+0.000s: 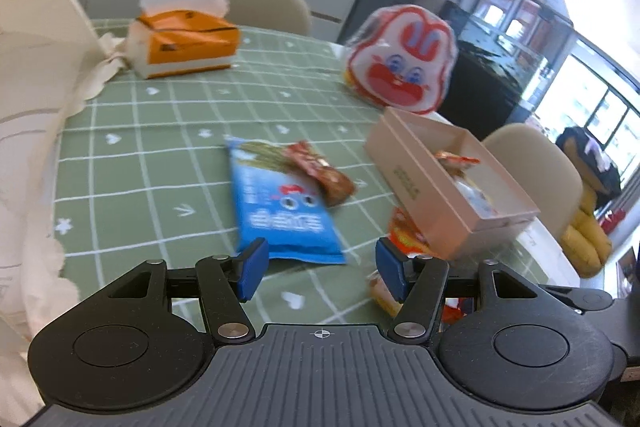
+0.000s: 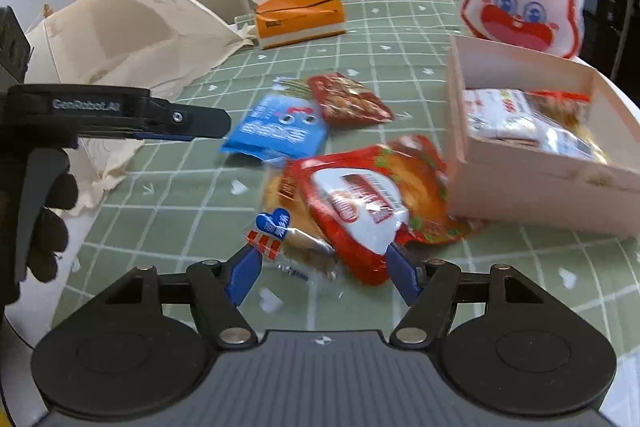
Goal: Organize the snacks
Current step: 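Reach the right gripper to the red-white bread packet and grasp it, then grasp the clear round-cake packet with the left gripper while right holds the bread packet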
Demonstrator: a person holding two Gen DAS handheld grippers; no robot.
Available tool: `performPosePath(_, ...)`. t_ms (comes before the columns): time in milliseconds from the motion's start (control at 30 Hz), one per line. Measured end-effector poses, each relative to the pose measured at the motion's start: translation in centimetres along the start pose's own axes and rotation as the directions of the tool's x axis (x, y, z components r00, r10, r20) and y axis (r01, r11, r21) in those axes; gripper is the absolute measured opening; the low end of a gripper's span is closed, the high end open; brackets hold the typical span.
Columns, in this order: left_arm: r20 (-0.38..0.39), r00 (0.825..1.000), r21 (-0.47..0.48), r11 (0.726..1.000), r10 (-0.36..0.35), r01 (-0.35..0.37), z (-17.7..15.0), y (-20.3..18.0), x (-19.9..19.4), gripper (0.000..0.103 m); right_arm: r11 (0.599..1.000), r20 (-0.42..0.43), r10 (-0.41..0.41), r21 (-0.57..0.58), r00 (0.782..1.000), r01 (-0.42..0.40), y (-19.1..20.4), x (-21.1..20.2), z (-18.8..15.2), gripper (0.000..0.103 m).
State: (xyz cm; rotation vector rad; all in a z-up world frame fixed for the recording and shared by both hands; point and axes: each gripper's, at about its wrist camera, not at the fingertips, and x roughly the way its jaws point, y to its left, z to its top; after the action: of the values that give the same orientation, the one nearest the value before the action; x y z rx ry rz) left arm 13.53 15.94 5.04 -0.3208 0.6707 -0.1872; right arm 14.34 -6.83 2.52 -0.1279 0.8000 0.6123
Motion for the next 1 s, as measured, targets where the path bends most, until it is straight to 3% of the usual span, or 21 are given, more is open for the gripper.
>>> performPosePath(167,0.003,1.000,0.013,1.000,-0.017,0.017,-0.4,-1.9,0.7,0.065,0.999,0.017,-0.035,-0.010,0.999,0.035,-1.4,-1.0,-2.0,0.069)
performPosePath(300,-0.056,0.997,0.039,0.997,-0.057,0.060,-1.0,-3.6,2.1,0.065,0.998,0.032,-0.065,0.010,0.997,0.064,-3.0,-1.7,-3.5,0.069)
performPosePath(500,-0.110,0.991,0.127,0.988,-0.071,0.085,-2.5,-5.7,3.3,0.065,0.995,0.076,-0.036,0.094,0.996,0.029,-5.7,-3.4,-4.5,0.073)
performPosePath(633,-0.101,0.992,0.067,0.994,-0.081,0.088,-2.0,-5.5,4.6,0.064,0.987,0.108,-0.033,0.158,0.994,0.016,-6.7,-3.4,-4.0,0.073)
performPosePath(800,-0.121,0.991,0.080,0.994,-0.064,0.074,-2.8,-5.3,5.1,0.054,0.973,0.141,0.005,0.227,0.990,-0.037,-6.9,-2.0,-2.5,0.073)
performPosePath(1000,-0.126,0.990,0.071,0.995,-0.063,0.073,-3.8,-3.4,3.9,0.057,0.955,0.161,-0.079,0.297,0.984,0.029,-8.9,0.9,0.5,0.073)
